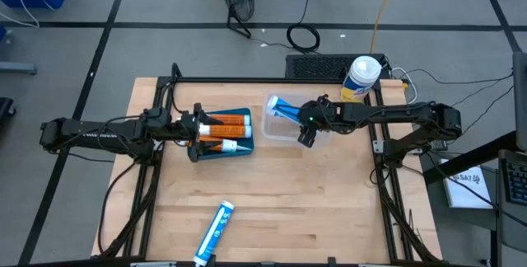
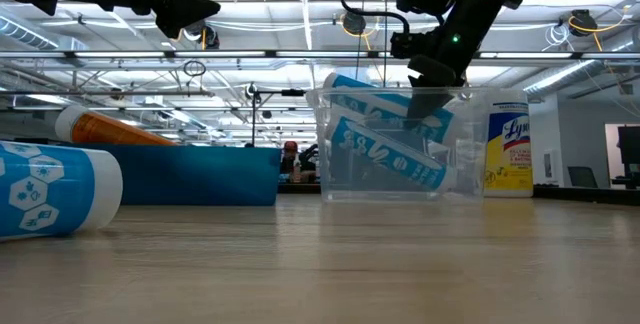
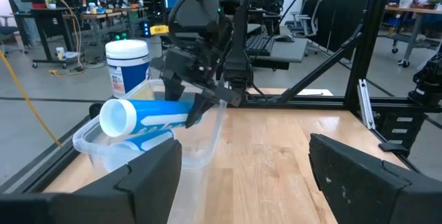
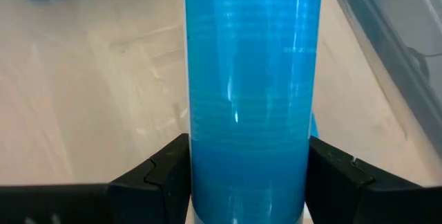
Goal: Pick & place silicon tubes, Sealant and Lysol wipes
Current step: Put the left blue sealant into the transparent bin, then put the blue sealant into the transparent bin
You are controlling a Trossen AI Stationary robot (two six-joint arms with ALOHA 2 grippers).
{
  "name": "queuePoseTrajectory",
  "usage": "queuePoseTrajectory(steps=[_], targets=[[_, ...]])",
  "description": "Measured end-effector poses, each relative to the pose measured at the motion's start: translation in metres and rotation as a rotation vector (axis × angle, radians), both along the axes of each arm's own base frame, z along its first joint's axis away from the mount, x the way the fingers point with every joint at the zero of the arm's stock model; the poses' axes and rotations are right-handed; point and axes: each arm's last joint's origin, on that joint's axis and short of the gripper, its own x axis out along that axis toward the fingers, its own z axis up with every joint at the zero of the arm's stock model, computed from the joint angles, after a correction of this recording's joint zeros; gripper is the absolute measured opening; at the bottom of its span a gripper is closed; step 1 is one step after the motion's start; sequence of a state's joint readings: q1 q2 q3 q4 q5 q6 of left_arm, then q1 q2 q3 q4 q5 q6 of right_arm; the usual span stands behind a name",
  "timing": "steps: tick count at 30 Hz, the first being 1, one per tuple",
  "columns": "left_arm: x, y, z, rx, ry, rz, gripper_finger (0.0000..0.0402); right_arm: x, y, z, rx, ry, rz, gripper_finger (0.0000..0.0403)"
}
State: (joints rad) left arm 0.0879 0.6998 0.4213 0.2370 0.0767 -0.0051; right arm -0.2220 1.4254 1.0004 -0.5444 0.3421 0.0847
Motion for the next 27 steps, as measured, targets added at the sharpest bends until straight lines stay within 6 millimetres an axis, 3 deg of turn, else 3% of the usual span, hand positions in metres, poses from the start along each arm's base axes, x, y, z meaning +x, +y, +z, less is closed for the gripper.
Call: queuePoseTrajectory(steps=[16, 22, 27], targets=[[0.0000, 0.0000, 0.0000, 0.000, 0.000, 0.000, 0.0310, 0.0008, 0.0000, -0.0004, 0.022, -0.027, -0.032, 0.0204], [0.0000, 0.0000, 0.0000, 0.000, 0.000, 0.000, 0.0310, 0.0034, -0.0010, 0.0013, 0.009, -0.068, -0.057, 0.0304], [0.0000, 0.0001, 0.0000, 0.000, 0.000, 0.000, 0.0310, 0.0055, -0.0010, 0.0028, 0.011, -0.093, -0.049, 0.0335]])
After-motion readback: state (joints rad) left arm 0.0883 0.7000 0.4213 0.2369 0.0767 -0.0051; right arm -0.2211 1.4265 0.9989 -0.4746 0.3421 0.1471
